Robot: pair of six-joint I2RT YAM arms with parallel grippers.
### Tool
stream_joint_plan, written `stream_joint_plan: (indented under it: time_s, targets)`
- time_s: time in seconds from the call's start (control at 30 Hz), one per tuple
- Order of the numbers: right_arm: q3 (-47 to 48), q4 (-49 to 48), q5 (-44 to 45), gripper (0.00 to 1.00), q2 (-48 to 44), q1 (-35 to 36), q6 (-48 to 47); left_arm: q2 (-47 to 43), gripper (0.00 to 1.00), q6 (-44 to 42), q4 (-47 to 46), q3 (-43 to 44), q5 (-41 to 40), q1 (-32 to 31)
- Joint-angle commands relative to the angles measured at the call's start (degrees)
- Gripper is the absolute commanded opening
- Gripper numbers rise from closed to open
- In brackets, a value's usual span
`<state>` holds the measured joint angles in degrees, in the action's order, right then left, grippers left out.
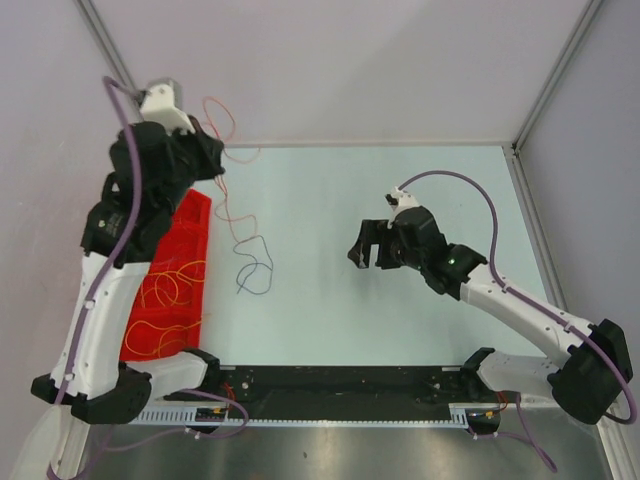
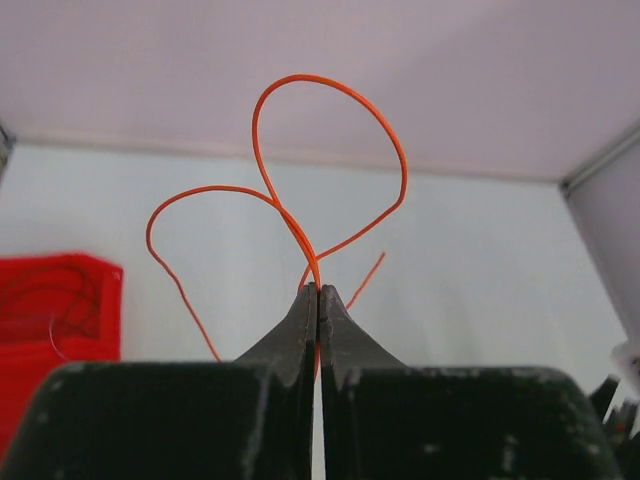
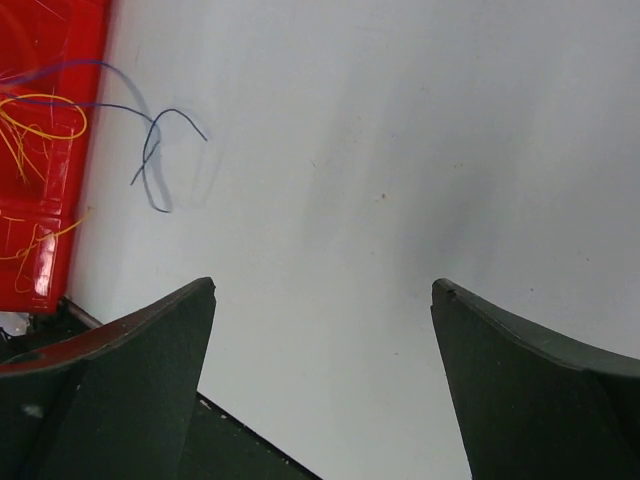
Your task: Untangle the cables
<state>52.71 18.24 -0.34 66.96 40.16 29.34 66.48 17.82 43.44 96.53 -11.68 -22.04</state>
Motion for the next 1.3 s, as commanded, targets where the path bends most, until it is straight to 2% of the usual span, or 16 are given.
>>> stream_joint_plan:
  time_s: [0.0,0.13,0.27,0.37,0.47,0.5,0.6,0.7,0.93,1.13,1.27]
  targets:
    - [-0.76,-2.42,3.5,0.94,0.1,0.79,0.45,2.51,0.0,-5.25,2.43,16.18,-5.01,1.39]
    - [-1.64,-2.95,3.94,0.94,0.1,1.15,0.19,5.76,0.0,-8.06,2.79,26.59,-8.88,2.35]
    - [-2.61,-3.39,4.03,0.94,-0.25,1.23,0.01,4.81,0.0,-11.05,-4.91,27.84,-12.56,2.53]
    - [-3.22,-3.74,4.12,0.94,-0.42,1.23,-0.25,4.89,0.0,-12.9,-7.4,27.92,-13.98,2.62]
    - [-4.01,-4.52,3.42,0.95,-0.51,1.23,-0.86,5.42,0.0,-8.87,-3.82,29.77,-9.52,2.71]
    - [-4.28,-6.44,0.98,0.95,-0.6,1.32,-1.21,4.89,0.0,-6.25,-3.28,28.81,-5.06,2.71]
    - [-5.07,-12.41,-8.15,0.95,0.18,2.89,-3.14,2.61,0.01,-2.9,-5.38,21.9,-1.07,2.71]
    - [-4.81,-17.78,-13.36,0.95,1.15,5.09,-3.77,0.67,0.0,-0.7,-7.58,18.09,1.57,2.71]
    - [-1.03,-28.25,-16.62,0.96,5.8,9.58,-1.58,1.46,0.0,4.06,-8.54,17.73,8.95,2.71]
    - [3.19,-33.09,-13.2,0.95,11.51,10.02,-0.69,1.02,0.0,7.22,-9.08,16.41,15.45,2.71]
    - [6.08,-38.27,-14.51,0.96,16.16,10.02,-2.62,0.15,0.0,9.33,-10.57,14.13,18.88,2.62]
